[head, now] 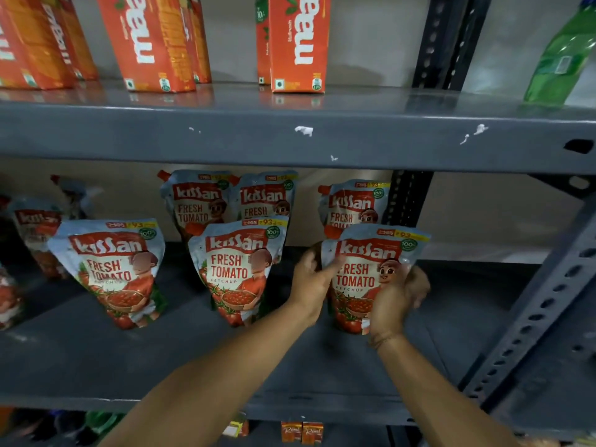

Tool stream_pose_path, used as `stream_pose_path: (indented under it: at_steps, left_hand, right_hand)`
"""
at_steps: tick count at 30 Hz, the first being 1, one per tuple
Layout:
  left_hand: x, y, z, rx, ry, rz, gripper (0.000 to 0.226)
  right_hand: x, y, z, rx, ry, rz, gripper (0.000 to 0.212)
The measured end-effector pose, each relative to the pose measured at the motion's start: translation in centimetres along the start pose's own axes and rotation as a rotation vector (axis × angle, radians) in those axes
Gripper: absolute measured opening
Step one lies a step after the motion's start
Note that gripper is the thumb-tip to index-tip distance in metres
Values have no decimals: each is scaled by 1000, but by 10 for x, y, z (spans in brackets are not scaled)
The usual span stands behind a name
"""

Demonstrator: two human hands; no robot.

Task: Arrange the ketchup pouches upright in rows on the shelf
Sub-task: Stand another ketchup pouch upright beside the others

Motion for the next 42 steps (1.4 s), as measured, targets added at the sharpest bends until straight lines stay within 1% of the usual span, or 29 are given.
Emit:
stream_pose_path:
  at_steps: [1, 2, 3, 4, 5, 6, 7, 8, 9, 10, 11, 12, 14, 16, 17, 19, 21, 22, 26, 29, 35, 38, 39, 40, 41, 42]
  left_hand:
    - [-8, 8, 17, 65, -91, 0, 28]
    - [-18, 15, 41, 119, -228, -10, 28]
    - [-31, 19, 69, 148, -407, -39, 24]
    - [-47, 19, 98, 151, -588, -68, 16]
    - [-60, 18, 123, 150, -754, -78, 11]
    - [-70, 15, 145, 156, -896, -75, 21]
    - [-74, 10, 164, 167, -991, -57, 34]
    - [-76, 1, 178, 167, -1052, -33, 50]
    - [-75, -9, 190, 176, -1071, -28, 67]
    - [-70, -22, 200, 196, -1053, -58, 79]
    - [-61, -34, 207, 208, -997, -109, 86]
    - [-50, -44, 213, 180, -912, -154, 87]
    - [-30, -55, 212, 26, -702, -163, 79]
    - [-16, -55, 213, -80, -615, -127, 62]
    - [-11, -53, 212, -99, -599, -101, 54]
    - [-5, -46, 206, -102, -580, -53, 47]
    - [-2, -39, 193, -122, -545, -25, 41]
    - [-1, -35, 188, -127, -529, -15, 41]
    - [-3, -29, 175, -121, -501, 3, 45]
    - [-4, -31, 174, -120, -495, -22, 42]
    - [-6, -36, 171, -137, -475, -91, 34]
    - [-11, -37, 173, -161, -463, -95, 32]
    - [-14, -36, 175, -162, -481, -93, 34]
    - [-19, -34, 182, -151, -526, -86, 36]
    - [-26, -32, 191, -134, -608, -75, 39]
    - [-36, -30, 206, -114, -728, -65, 41]
  right_hand:
    - [-13, -10, 8, -160, -51, 30, 41]
    - [-31, -15, 12, -313, -69, 100, 41]
    - [-51, -13, 4, -419, -16, 232, 39]
    - [-71, -13, -13, -482, 118, 383, 36]
    - [-88, -19, -33, -499, 282, 480, 32]
    - [-98, -28, -53, -495, 435, 466, 24]
    - [-104, -38, -72, -475, 552, 371, 15]
    - [-103, -48, -89, -447, 625, 264, 14]
    - [-98, -55, -104, -416, 658, 174, 21]
    - [-93, -63, -117, -387, 665, 78, 30]
    - [-89, -69, -132, -335, 672, -37, 36]
    - [-89, -75, -147, -264, 684, -153, 36]
    - [-94, -83, -168, -103, 689, -338, 27]
    - [-92, -87, -175, 5, 610, -423, 21]
    - [-89, -87, -174, 43, 552, -431, 22]
    - [-81, -88, -162, 63, 425, -395, 19]
    - [-73, -87, -147, 29, 326, -343, 15]
    - [-69, -85, -140, 6, 296, -316, 16]
    - [-58, -76, -135, -62, 324, -207, 24]
    - [-57, -76, -137, -73, 339, -166, 21]
    - [-54, -70, -141, -130, 357, -118, 23]
    - [-61, -70, -141, -139, 372, -164, 21]
    - [-65, -76, -138, -140, 357, -189, 20]
    - [-73, -84, -131, -199, 322, -201, 24]
    - [-81, -92, -120, -312, 251, -200, 34]
    - [-93, -100, -104, -451, 145, -207, 42]
Point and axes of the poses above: each hand's wrist, its own x-axis towards the middle knuckle, its own z-axis out of the back of the hand, y = z × x, the point moved 10 cm from there along x, towards the middle knuckle
